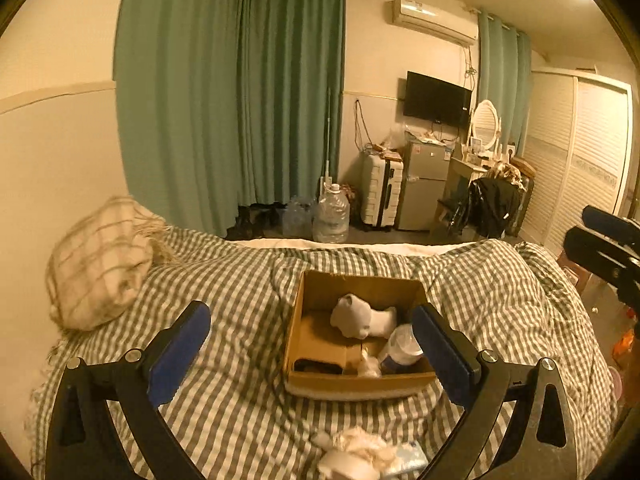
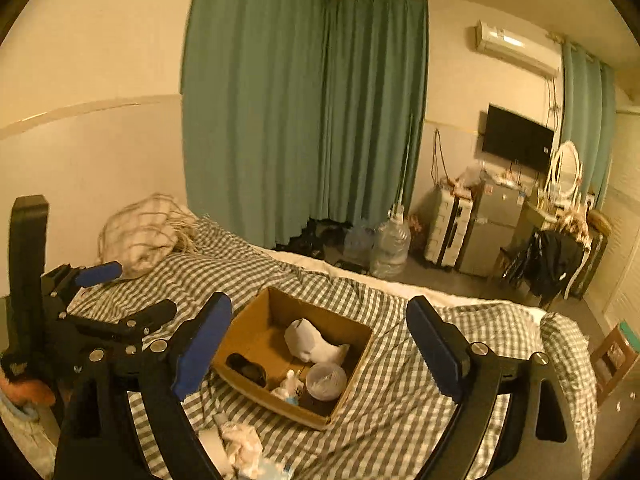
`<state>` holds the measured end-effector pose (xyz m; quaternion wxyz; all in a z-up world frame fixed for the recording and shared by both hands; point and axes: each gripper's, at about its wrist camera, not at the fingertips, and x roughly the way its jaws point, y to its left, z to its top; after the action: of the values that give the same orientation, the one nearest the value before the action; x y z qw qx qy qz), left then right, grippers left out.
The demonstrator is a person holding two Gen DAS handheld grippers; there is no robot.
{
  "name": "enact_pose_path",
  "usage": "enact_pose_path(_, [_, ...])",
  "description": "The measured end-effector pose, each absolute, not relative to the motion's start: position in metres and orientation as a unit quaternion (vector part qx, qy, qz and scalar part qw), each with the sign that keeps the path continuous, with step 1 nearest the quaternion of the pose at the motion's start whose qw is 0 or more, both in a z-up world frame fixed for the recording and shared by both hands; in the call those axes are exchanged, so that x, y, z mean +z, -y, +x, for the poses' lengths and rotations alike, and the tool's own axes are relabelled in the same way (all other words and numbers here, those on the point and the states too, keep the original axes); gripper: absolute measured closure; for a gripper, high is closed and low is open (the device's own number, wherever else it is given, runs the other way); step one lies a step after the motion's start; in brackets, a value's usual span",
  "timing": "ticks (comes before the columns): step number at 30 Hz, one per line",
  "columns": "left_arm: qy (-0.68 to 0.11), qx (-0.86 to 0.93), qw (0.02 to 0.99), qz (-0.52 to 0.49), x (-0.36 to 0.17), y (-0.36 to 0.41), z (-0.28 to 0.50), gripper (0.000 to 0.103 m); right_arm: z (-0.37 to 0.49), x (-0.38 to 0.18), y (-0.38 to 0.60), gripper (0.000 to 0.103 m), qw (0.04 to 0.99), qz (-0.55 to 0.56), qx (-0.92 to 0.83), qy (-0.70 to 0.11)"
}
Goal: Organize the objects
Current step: 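Grasp the white tape roll with the right gripper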
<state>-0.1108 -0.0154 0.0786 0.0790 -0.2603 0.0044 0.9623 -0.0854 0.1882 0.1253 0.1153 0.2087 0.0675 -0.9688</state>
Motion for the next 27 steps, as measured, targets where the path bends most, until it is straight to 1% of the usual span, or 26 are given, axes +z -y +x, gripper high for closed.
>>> enact_pose_path(4, [-0.015, 0.963, 0.069, -0.261, 0.071, 0.020, -0.079, 0.000, -0.046, 0.122, -0.189, 0.013, 0.116, 0.200, -0.970, -0.079])
enact_pose_path(8, [-0.022, 0.959, 0.062, -0.277, 0.041, 0.020, -0.058, 0.000, -0.021, 0.095, -0.183, 0.013, 0.124, 0.212, -0.965, -0.091])
enact_pose_path(10, [-0.020, 0.955, 0.059, -0.290, 0.021, 0.021, -0.052, 0.000, -0.018, 0.074, -0.179, 0.013, 0.127, 0.226, -0.961, -0.096])
enact_pose_path(14, [-0.010, 0.944, 0.041, -0.327, -0.040, 0.022, -0.049, 0.000, -0.031, 0.011, -0.164, 0.013, 0.138, 0.284, -0.944, -0.095])
enact_pose_path(16, [-0.023, 0.933, 0.022, -0.359, -0.075, 0.023, -0.054, 0.000, -0.040, -0.022, -0.157, 0.013, 0.148, 0.321, -0.931, -0.090])
enact_pose_path(18, [-0.039, 0.922, 0.007, -0.386, -0.098, 0.024, -0.061, 0.000, -0.052, -0.057, -0.149, 0.013, 0.160, 0.366, -0.913, -0.084])
enact_pose_path(21, [-0.042, 0.916, -0.015, -0.398, -0.110, 0.032, -0.067, 0.000, -0.062, -0.096, -0.132, 0.013, 0.174, 0.420, -0.885, -0.100])
enact_pose_path(25, [-0.015, 0.920, -0.034, -0.389, -0.109, 0.050, -0.068, 0.000, -0.068, -0.116, -0.108, 0.014, 0.195, 0.448, -0.863, -0.131])
enact_pose_path(26, [-0.013, 0.920, -0.039, -0.389, -0.109, 0.052, -0.069, 0.000, -0.068, -0.120, -0.100, 0.014, 0.197, 0.450, -0.860, -0.140])
enact_pose_path(27, [-0.012, 0.920, -0.041, -0.390, -0.110, 0.054, -0.069, 0.000, -0.068, -0.124, -0.095, 0.020, 0.198, 0.451, -0.857, -0.148])
